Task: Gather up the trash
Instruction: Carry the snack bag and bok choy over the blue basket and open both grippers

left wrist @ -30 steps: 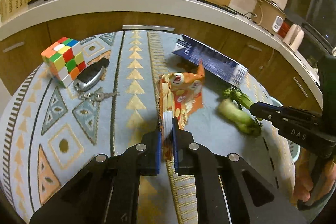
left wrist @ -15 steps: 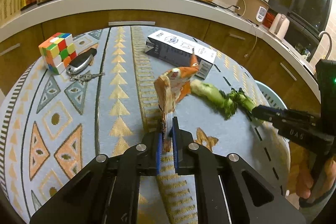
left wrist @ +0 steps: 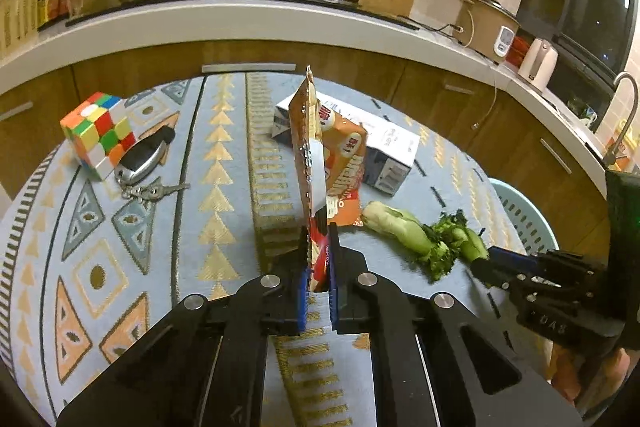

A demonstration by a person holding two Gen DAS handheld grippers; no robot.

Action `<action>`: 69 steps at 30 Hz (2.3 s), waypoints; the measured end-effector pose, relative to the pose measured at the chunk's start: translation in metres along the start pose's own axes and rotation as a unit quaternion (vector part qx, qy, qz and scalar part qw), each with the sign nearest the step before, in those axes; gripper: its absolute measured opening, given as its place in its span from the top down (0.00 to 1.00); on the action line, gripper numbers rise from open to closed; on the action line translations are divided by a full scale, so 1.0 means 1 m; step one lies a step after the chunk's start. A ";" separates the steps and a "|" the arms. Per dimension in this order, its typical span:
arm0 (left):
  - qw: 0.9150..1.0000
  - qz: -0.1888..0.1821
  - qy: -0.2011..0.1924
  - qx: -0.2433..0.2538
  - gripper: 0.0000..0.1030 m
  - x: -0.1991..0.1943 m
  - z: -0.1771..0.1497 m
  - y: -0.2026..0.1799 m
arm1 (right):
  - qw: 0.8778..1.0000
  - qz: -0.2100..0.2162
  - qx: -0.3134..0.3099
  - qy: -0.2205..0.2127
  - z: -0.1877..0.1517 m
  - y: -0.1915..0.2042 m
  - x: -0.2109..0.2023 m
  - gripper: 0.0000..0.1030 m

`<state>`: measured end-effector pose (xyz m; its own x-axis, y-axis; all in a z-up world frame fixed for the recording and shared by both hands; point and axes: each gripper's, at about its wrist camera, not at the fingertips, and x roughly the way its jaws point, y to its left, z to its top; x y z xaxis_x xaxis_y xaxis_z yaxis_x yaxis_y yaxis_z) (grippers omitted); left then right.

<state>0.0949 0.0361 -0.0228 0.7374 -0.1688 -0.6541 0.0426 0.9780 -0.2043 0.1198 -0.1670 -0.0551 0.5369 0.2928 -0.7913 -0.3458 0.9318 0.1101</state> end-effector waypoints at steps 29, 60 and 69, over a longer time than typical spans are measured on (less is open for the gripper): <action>0.981 -0.131 -0.072 0.124 0.95 -0.013 0.054 -0.188 | 0.982 -0.087 0.104 -0.131 0.005 -0.126 -0.114 0.88; 0.977 -0.131 0.044 0.162 0.48 0.074 0.022 -0.241 | 0.954 -0.067 0.278 -0.090 -0.044 -0.233 -0.097 0.61; 0.986 -0.121 0.023 0.109 0.46 0.047 0.024 -0.198 | 0.967 -0.070 0.221 -0.103 -0.028 -0.193 -0.099 0.61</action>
<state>0.1370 -0.1626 0.0048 0.6563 -0.4010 -0.6392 0.3609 0.9107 -0.2007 0.1118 -0.3818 -0.0144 0.7122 0.1515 -0.6854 0.0800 0.9526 0.2936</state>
